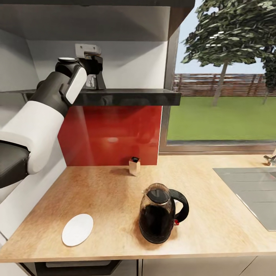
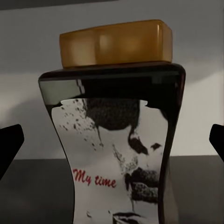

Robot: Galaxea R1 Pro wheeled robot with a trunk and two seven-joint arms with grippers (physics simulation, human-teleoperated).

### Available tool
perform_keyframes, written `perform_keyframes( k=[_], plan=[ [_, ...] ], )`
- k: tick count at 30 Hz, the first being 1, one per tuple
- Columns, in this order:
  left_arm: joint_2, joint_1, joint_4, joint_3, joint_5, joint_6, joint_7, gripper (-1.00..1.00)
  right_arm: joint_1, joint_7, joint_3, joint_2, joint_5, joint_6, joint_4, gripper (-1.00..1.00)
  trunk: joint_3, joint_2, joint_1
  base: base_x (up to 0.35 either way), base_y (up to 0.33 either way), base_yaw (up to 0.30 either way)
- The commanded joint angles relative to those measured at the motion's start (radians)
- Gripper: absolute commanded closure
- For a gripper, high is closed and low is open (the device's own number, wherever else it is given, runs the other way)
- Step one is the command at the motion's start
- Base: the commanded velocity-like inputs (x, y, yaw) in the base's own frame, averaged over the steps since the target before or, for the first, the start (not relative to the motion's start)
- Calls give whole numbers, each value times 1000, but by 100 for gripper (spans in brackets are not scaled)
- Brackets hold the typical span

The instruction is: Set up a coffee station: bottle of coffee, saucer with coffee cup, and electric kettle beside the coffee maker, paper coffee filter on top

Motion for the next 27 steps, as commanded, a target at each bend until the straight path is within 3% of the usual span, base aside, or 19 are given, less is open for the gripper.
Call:
perform_keyframes(
  k=[1, 27],
  plan=[
    [2, -1, -1, -7, 10, 3, 9, -100, 0, 1, -7, 0, 10, -3, 0, -100, -2, -2, 1, 4, 0, 0],
    [3, 26, 0, -6, 17, 1, 10, -100, 0, 1, -7, 0, 10, -3, 0, -100, -2, -2, 1, 55, 0, 0]
  ],
)
